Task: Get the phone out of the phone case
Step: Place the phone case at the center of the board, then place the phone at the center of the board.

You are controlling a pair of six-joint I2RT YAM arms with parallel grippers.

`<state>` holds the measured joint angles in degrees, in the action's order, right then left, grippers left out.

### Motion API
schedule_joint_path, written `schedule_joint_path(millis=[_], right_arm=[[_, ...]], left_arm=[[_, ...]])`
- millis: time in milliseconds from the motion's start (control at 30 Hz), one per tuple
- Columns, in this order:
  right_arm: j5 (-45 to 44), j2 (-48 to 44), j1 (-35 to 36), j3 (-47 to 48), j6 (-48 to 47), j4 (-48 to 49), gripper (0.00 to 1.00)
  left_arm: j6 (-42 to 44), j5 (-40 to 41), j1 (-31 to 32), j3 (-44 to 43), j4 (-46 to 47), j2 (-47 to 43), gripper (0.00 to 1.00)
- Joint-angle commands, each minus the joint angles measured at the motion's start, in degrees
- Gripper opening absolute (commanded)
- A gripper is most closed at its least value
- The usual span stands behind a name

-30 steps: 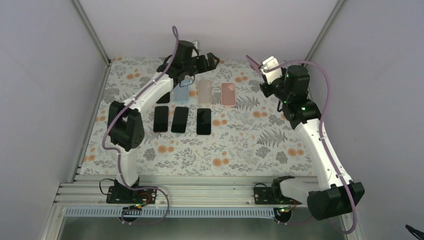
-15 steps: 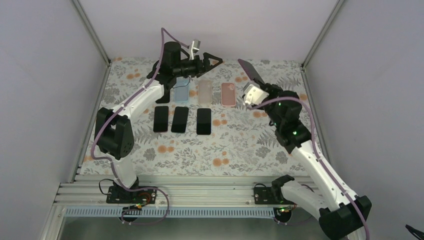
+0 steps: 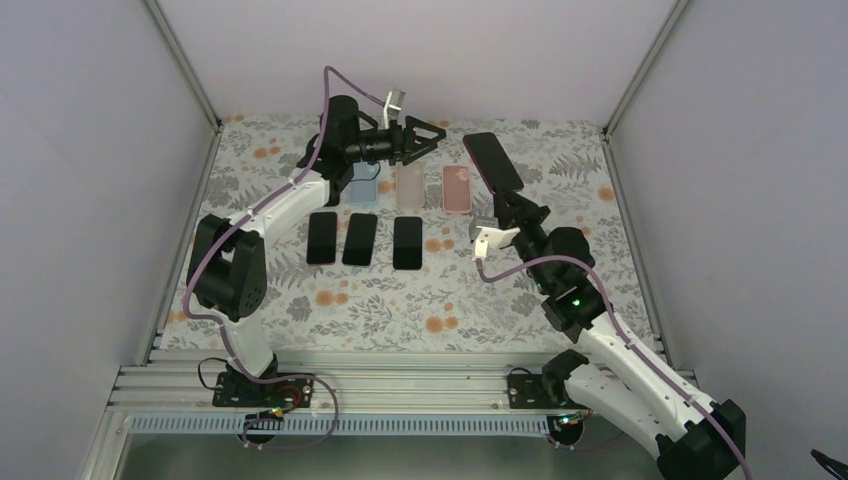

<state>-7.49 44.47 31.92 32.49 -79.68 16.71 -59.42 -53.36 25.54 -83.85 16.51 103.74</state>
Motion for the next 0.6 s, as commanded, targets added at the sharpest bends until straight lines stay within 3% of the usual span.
schedule_joint_path(millis=[0, 367, 567], right_arm=[[-3.15, -0.82, 1.87, -0.01, -5.84, 10.18, 0.04], [-5.0, -0.62, 4.67, -2.49, -10.72, 13.72, 0.03], [-5.09, -0.6, 5.46, -3.6, -12.3, 14.78, 0.03]], left_arm=[[-1.18, -1.92, 1.32, 0.23, 4.19, -2.13, 0.8], [-3.04, -2.51, 4.68, -1.3, 5.71, -0.23, 0.7], [-6.79, -3.08, 5.72, 0.55, 10.92, 0.25, 0.59]])
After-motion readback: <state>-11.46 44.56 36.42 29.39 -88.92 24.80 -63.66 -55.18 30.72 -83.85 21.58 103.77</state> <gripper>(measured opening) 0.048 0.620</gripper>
